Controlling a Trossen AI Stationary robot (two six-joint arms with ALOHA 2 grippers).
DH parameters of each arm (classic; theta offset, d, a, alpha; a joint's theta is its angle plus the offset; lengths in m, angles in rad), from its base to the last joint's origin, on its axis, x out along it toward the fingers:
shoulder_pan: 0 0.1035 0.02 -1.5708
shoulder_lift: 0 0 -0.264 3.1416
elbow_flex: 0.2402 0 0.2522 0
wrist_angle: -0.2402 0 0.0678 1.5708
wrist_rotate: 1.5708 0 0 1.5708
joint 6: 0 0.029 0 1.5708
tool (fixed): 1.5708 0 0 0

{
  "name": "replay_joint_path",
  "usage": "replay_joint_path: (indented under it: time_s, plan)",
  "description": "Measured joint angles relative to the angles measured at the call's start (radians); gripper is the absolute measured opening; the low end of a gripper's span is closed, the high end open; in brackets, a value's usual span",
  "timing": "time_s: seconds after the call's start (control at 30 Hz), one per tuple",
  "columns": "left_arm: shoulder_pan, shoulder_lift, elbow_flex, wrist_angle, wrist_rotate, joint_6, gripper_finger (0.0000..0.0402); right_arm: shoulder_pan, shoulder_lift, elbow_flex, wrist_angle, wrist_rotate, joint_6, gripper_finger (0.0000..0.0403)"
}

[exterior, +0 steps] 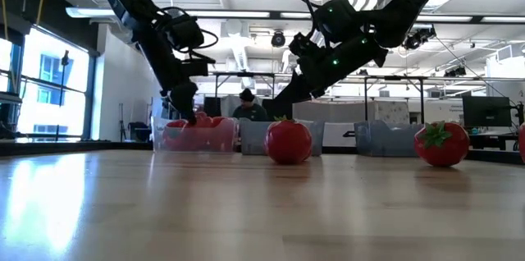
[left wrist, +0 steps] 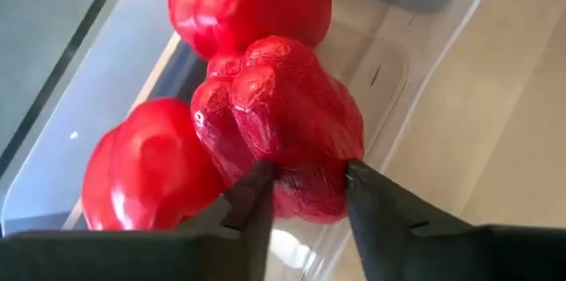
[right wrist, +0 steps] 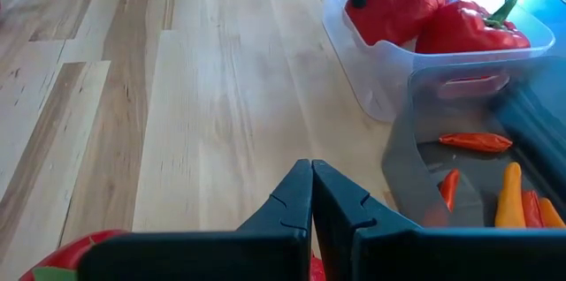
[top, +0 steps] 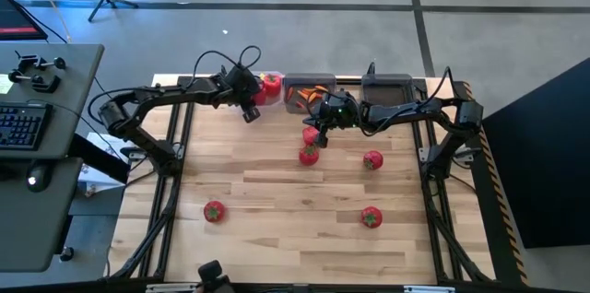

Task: Sort produce into baskets
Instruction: Put the red bell pepper into the transparent bin

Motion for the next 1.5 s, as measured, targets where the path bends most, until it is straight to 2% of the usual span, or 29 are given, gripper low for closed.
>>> replay_joint_path:
  time_s: [0.2,0.4,0.57,0.87,1.03,1.23,1.5]
  plan:
    - [-0.005,-0.012,0.014,-0.067,-0.044,0.023,0.0050,0.000,0.000,0.000,-0.004,0.000,0.000,0.0000]
    - [-0.013,-0.022,0.050,-0.076,-0.051,0.024,0.0027,0.000,0.000,0.000,-0.004,0.000,0.000,0.0000]
    - [0.013,0.017,0.034,-0.088,-0.038,-0.020,0.0004,0.000,0.000,0.000,-0.005,0.000,0.000,0.0000]
    - [0.009,0.032,0.025,-0.060,-0.018,-0.031,0.0000,0.000,0.000,0.000,-0.016,0.000,0.000,0.0000]
    - [0.000,0.039,0.025,-0.014,0.083,-0.011,0.0000,0.000,0.000,0.000,-0.015,0.000,-0.001,0.0000]
    - [-0.003,0.068,0.025,0.007,0.110,0.000,0.0000,0.000,0.000,0.000,-0.015,0.000,0.000,0.0000]
    - [-0.037,0.058,0.024,0.023,0.052,0.043,0.0000,0.000,0.000,0.000,-0.015,0.000,0.018,0.0000]
